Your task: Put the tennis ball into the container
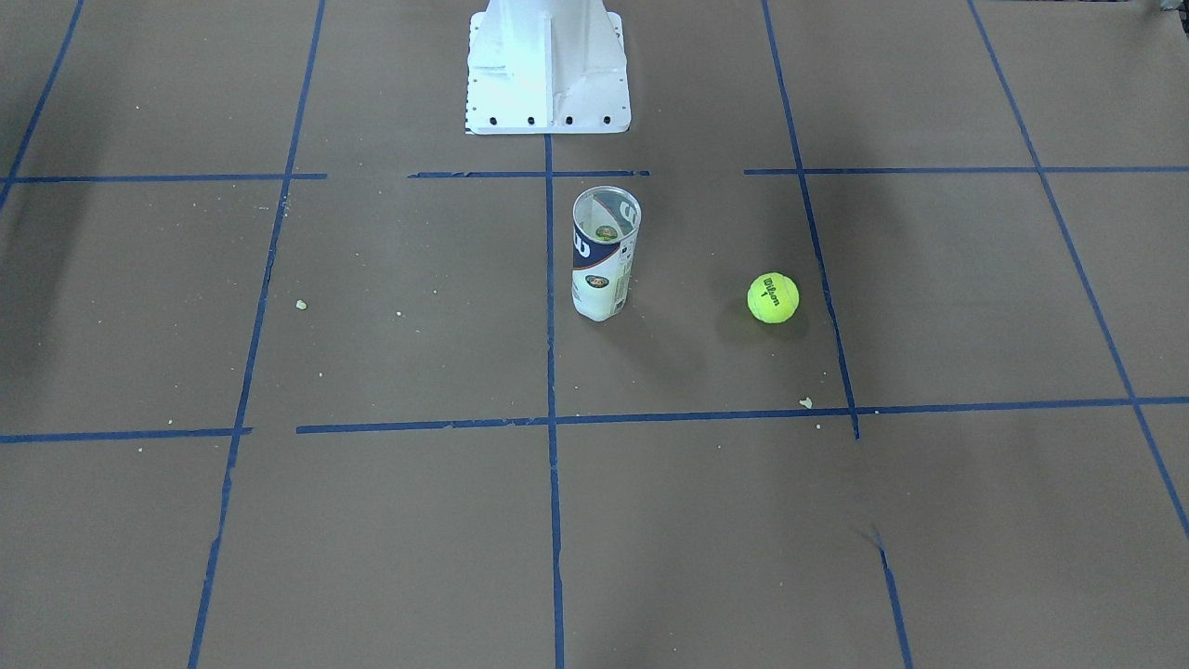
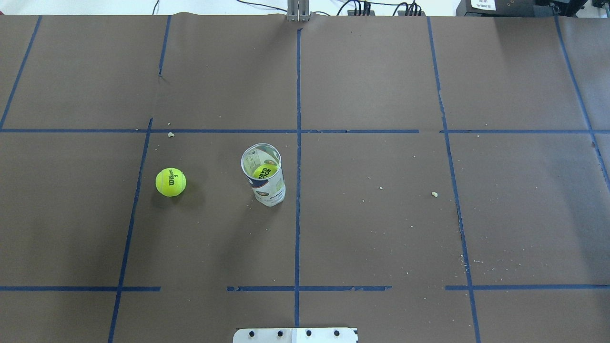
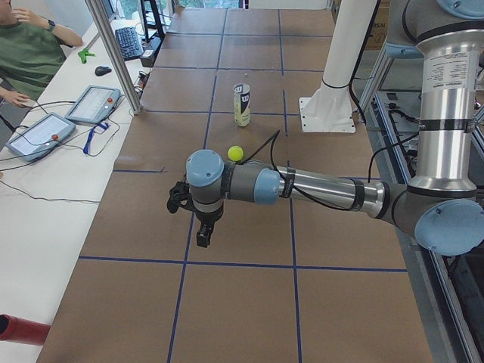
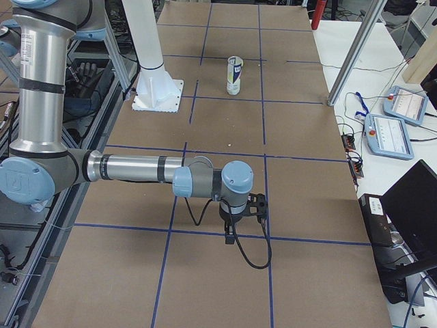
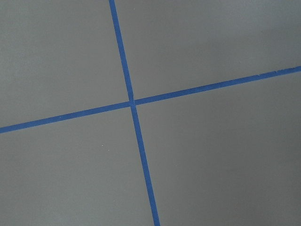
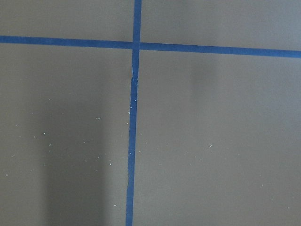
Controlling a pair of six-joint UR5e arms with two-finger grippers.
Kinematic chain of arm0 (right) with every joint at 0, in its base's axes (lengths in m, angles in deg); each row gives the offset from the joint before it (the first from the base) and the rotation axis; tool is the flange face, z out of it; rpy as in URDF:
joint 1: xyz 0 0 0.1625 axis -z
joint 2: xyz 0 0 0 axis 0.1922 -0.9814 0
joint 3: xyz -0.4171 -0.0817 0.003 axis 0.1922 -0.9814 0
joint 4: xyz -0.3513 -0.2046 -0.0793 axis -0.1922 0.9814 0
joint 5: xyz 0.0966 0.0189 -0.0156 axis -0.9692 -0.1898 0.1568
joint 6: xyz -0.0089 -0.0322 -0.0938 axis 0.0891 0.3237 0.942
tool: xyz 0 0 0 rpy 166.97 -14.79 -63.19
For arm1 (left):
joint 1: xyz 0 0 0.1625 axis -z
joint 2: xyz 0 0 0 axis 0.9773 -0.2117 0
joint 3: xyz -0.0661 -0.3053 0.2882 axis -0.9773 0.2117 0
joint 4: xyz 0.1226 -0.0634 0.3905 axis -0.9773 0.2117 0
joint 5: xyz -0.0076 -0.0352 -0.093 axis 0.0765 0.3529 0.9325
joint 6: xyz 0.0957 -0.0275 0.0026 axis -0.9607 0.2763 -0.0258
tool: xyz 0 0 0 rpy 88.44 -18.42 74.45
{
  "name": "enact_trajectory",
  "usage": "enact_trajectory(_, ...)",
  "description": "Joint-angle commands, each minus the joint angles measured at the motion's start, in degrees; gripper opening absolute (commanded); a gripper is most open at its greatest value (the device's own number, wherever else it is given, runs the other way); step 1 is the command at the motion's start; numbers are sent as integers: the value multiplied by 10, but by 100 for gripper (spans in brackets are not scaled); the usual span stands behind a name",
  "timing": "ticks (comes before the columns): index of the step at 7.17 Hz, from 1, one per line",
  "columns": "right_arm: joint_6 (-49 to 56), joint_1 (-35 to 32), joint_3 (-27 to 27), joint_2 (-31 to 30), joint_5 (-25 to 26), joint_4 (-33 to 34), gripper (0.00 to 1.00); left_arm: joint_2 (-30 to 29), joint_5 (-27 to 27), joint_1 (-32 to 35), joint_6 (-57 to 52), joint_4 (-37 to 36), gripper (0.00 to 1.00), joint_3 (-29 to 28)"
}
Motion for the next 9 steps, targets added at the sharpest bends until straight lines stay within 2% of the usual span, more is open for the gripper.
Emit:
enact_trajectory(1, 0, 0, 0, 0, 0, 0, 100, 0, -1, 0, -1, 0, 100, 5)
enact_trajectory(3, 0, 0, 0, 1, 0, 0, 100, -6, -16, -1, 4, 1, 100, 2)
enact_trajectory(6, 0, 0, 0, 1, 0, 0, 100, -66, -38, -4, 7, 5, 100, -5)
enact_trajectory(9, 0, 0, 0, 1, 0, 0, 100, -79, -35, -6, 9, 41, 100, 6)
